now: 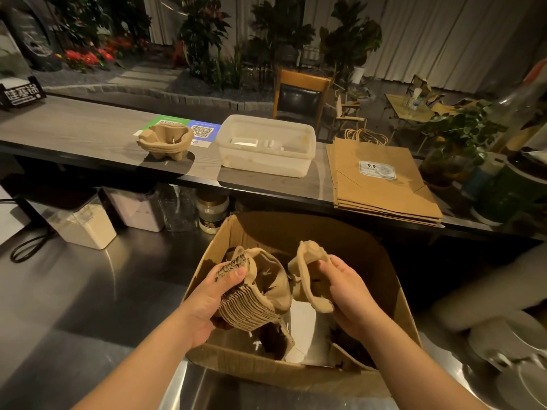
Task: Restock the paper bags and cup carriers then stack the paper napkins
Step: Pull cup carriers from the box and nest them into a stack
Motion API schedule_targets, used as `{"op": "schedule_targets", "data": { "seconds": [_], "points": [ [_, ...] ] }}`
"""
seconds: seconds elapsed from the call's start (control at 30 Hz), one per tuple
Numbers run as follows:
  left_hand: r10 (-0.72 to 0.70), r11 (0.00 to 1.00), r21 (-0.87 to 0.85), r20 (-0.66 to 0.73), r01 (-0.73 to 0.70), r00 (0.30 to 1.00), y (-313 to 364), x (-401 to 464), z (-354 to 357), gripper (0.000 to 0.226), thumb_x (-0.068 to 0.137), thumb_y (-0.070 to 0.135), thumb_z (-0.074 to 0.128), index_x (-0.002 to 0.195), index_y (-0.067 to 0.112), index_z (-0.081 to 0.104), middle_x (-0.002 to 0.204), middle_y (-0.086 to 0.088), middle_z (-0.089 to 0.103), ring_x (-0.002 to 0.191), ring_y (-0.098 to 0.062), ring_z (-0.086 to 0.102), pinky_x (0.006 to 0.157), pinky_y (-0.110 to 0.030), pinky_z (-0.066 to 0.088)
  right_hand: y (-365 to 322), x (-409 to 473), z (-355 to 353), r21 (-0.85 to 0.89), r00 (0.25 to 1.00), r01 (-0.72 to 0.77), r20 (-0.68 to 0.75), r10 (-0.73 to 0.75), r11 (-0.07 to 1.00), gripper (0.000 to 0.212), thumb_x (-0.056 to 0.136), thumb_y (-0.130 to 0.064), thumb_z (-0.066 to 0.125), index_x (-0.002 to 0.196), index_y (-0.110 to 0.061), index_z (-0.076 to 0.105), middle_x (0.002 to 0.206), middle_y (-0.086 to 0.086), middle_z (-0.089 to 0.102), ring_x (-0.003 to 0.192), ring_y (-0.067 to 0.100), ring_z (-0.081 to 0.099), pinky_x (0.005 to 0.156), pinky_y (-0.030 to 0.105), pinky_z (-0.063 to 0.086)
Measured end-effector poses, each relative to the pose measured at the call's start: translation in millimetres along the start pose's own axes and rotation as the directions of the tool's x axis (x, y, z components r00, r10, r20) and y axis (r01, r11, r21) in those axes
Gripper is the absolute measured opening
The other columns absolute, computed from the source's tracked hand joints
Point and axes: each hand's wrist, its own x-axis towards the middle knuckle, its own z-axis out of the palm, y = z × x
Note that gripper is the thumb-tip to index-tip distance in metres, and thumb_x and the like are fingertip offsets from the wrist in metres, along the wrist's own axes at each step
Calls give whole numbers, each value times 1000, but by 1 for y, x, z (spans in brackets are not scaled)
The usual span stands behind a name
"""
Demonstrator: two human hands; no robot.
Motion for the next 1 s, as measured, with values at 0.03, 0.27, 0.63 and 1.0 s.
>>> {"op": "schedule_targets", "data": {
  "seconds": [0.03, 0.27, 0.63, 1.0],
  "points": [
    [-3, 1000, -6, 4, 3, 1000, 0, 0, 0, 104, 43, 71, 93, 135, 35, 59, 124, -10, 74, 121, -39, 65, 105, -65, 50, -2, -1, 2, -76, 997, 69, 22, -67, 995, 18, 105, -34, 52, 112, -27, 67, 108, 0, 74, 103, 21, 71, 96, 50, 58],
    [-21, 1000, 24, 71, 19, 997, 2, -3, 2, 100, 51, 66, 90, 138, 33, 55, 124, -10, 74, 122, -37, 65, 109, -61, 48, -19, 3, 21, -379, 910, 399, 273, -311, 835, 26, 101, -31, 60, 124, -43, 63, 113, -19, 62, 108, 5, 61, 94, 29, 55],
    [-1, 998, 68, 154, -10, 988, 0, -4, 2, 119, 29, 69, 97, 136, 32, 58, 122, -9, 75, 121, -34, 65, 107, -52, 47, -15, 11, 30, -468, 880, 440, 394, -264, 766, 52, 103, -48, 50, 153, -48, 35, 130, -21, 49, 122, -1, 47, 104, 24, 40],
    [-26, 999, 22, 83, 24, 996, -3, 4, -1, 113, 39, 70, 95, 138, 33, 56, 124, -11, 73, 119, -38, 67, 102, -61, 53, 68, 25, -74, -975, 936, -34, 47, 350, 221, 97, 84, -65, 68, 161, -26, 22, 163, 5, 30, 146, 27, 38, 118, 40, 37]
  ]
}}
